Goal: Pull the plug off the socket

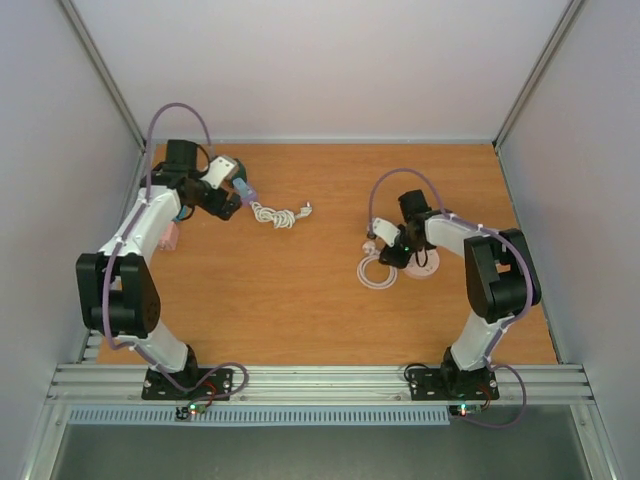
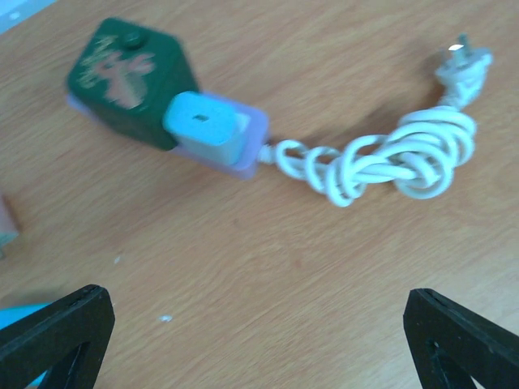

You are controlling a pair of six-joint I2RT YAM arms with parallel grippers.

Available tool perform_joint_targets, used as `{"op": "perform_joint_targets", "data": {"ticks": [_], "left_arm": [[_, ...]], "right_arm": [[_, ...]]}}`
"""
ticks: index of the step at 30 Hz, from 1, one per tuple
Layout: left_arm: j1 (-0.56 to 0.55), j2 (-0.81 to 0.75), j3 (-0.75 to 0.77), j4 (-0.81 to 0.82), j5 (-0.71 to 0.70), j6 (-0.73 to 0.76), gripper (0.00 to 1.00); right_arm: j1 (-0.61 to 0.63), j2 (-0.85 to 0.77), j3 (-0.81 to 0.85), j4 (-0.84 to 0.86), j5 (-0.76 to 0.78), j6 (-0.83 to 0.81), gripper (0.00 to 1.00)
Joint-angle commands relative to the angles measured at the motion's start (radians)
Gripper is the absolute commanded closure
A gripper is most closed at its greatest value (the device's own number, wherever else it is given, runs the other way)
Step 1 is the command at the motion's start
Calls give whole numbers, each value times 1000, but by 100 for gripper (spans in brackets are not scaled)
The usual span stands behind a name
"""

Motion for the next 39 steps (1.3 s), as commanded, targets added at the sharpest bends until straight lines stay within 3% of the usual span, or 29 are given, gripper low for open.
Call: {"op": "perform_joint_targets", "data": {"ticks": [1,13,25,33,39], "left_arm": [[-81,27,35,31,17,49,0],[-268,225,168,-109,82,134,0],[-268,466,357,-213,44,239,1],[-269,490,337,-149,25,358,7],[-268,514,325,-149,-6,466,12]], "right_arm": [[-118,86,64,-9,41,-62,59],[-319,248,254,-7,40,-89,60],[-421,377,463,-28,40,-44,60],[-444,411,574,-55,27,-16,58],[-444,390,642,-132,-41,8,51]]}}
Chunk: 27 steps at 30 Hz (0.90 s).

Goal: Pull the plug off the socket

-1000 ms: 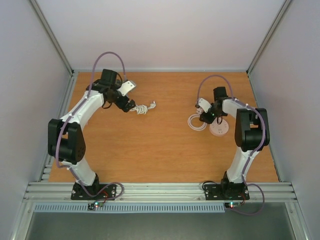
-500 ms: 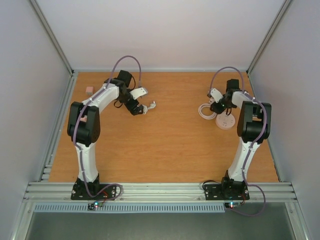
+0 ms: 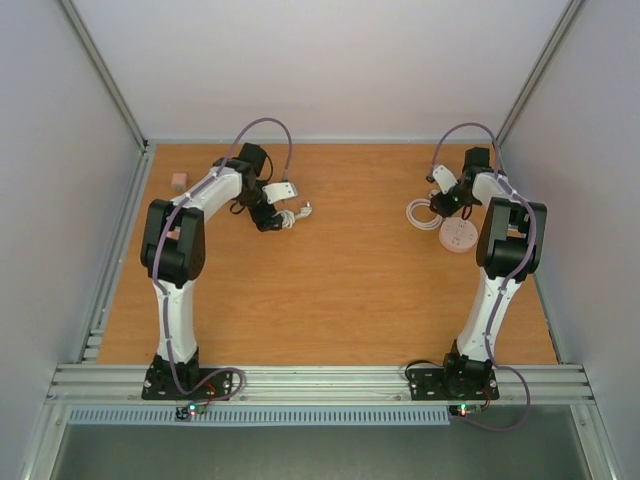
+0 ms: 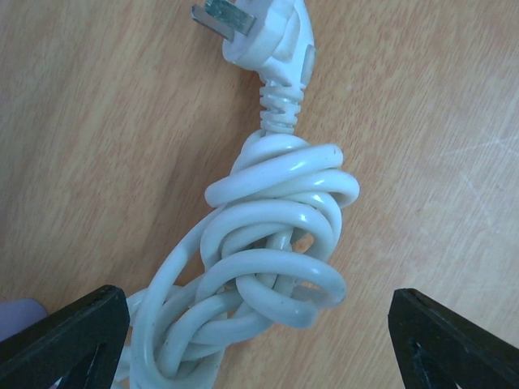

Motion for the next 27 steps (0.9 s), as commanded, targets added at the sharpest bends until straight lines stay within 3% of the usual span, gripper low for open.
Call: {"op": "perform_joint_targets", "data": {"ticks": [1,11,17,27], "left_arm": [[-1,33,-14,28,-18,119,13],[-26,8,-107,82,-8,161,27],[-57,-31,-170,83,-11,213,42],[-135,-82,-220,34,64,145,60]], "right_arm": [[-5,-4,65,-69,-49,30,48],[-5,-36,134,-131,-121,87,36],[-5,-61,148,-150,-151,104,34],[-3,-85,179,-182,-205,138,34]]}}
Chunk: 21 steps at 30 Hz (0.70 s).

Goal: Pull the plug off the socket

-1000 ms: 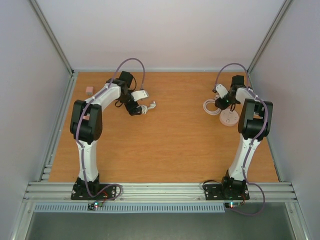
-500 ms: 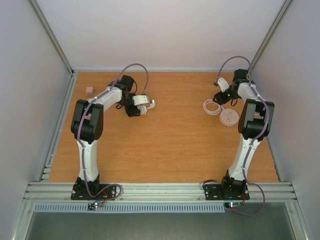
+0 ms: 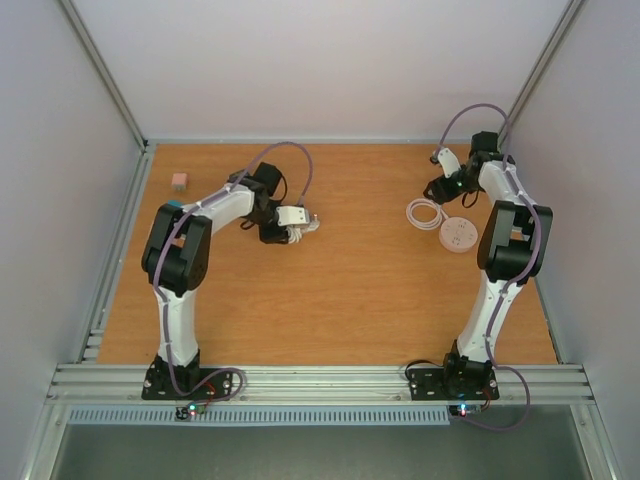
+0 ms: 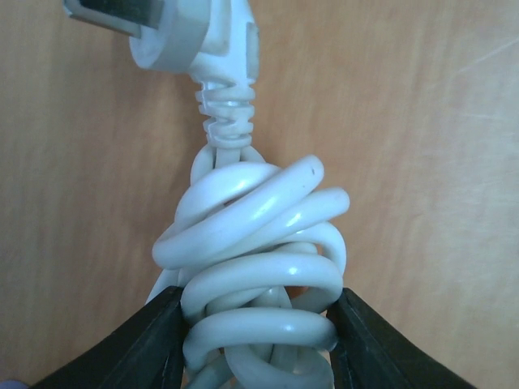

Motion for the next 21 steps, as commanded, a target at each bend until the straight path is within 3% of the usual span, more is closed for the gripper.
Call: {"op": "perform_joint_targets", "data": {"ticks": [1,9,21], "left_arm": [[-58,-29,-33,-79,91,-42,61],[-173,-63,-88,-91,185,-179,61],[-351,-74,-163,28,272,-432,61]], "right_arm": [[-2,-51,45,-31,-45,30,34],[-2,-64,49,-53,-77,43,34],[-2,-92,22,-60,-102,39,34]]}}
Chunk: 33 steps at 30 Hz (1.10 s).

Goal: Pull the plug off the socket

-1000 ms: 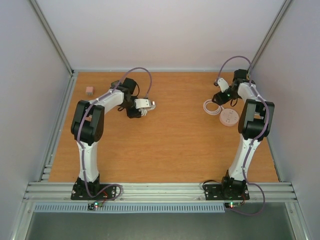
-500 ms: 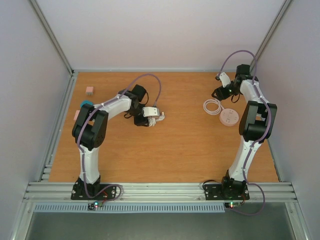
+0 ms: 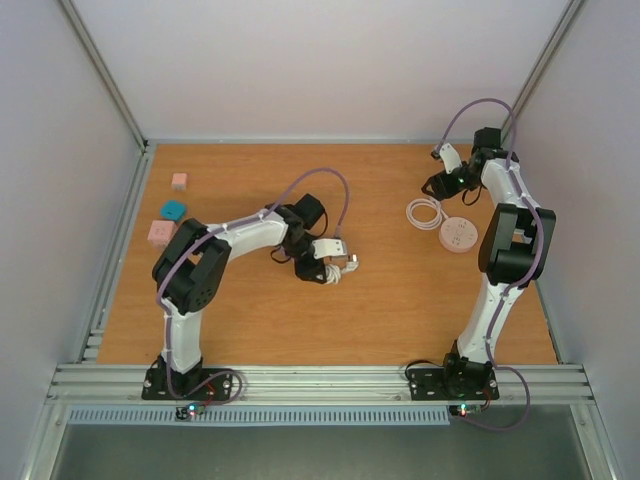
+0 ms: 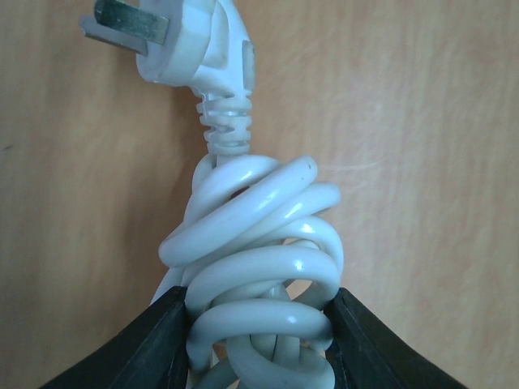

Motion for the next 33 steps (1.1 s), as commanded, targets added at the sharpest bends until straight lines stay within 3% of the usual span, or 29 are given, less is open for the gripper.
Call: {"op": "perform_joint_targets", "data": {"ticks": [1,9,13,21,27,33], "left_arm": [[-79,0,-35,43,96,-141,61],[-193,60,4,143,67,-272,62],[-209,89,66,162,63,-347,57],[-183,8,129,129,81,-376,16],[-77,-81,144,99,198,-387,7],[52,-227,51,166,229,-375,0]], "right_arm": [[-1,-57,-5,-20,-31,3,34],[1,-73,-25,-25,-45,2,34],[2,-103,-68,-7,-51,5,34],[6,-191,-176,38,-92,31,34],[19,-236,-227,64,-140,99,34],[78,-312,-343,134,-162,158,30]]}}
